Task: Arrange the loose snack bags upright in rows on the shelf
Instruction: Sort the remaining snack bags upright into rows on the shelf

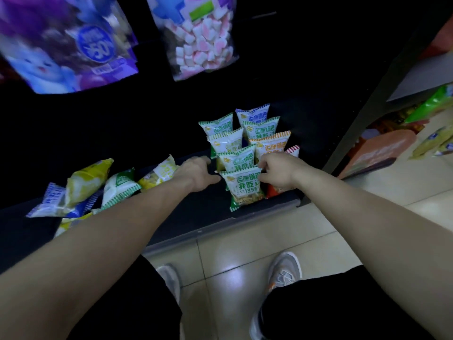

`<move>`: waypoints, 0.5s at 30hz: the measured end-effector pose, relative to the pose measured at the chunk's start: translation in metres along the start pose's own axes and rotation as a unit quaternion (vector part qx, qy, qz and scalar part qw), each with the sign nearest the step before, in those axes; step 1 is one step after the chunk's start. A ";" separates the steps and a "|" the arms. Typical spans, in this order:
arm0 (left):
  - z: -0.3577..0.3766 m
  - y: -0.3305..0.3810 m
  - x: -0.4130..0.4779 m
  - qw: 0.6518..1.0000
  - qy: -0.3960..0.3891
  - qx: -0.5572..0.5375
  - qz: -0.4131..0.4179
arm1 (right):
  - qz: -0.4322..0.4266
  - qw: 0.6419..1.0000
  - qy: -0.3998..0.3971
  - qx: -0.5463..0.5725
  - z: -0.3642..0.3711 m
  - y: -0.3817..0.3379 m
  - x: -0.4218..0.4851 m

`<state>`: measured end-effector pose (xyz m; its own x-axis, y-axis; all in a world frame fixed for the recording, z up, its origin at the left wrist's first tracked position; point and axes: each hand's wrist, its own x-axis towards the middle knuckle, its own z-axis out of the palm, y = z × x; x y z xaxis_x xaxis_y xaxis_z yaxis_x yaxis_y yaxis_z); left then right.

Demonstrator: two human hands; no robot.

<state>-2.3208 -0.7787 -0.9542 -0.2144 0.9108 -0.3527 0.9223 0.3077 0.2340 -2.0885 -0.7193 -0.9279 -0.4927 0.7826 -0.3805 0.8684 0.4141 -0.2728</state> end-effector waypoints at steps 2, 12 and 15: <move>-0.015 -0.028 -0.024 1.000 -0.013 0.010 -0.006 | -0.021 1.000 0.004 -0.006 -0.004 -0.025 0.001; -0.047 -0.204 -0.098 0.994 0.012 0.074 -0.074 | -0.133 0.983 -0.026 -0.120 0.016 -0.163 0.056; -0.045 -0.242 -0.083 0.994 -0.005 0.067 -0.091 | -0.124 0.985 -0.052 -0.111 0.043 -0.191 0.103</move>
<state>-2.5407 -0.9165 -0.9408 -0.3795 0.8399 -0.3881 0.9029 0.4278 0.0429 -2.3073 -0.7377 -0.9535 -0.6839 0.5979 -0.4180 0.7063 0.6863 -0.1739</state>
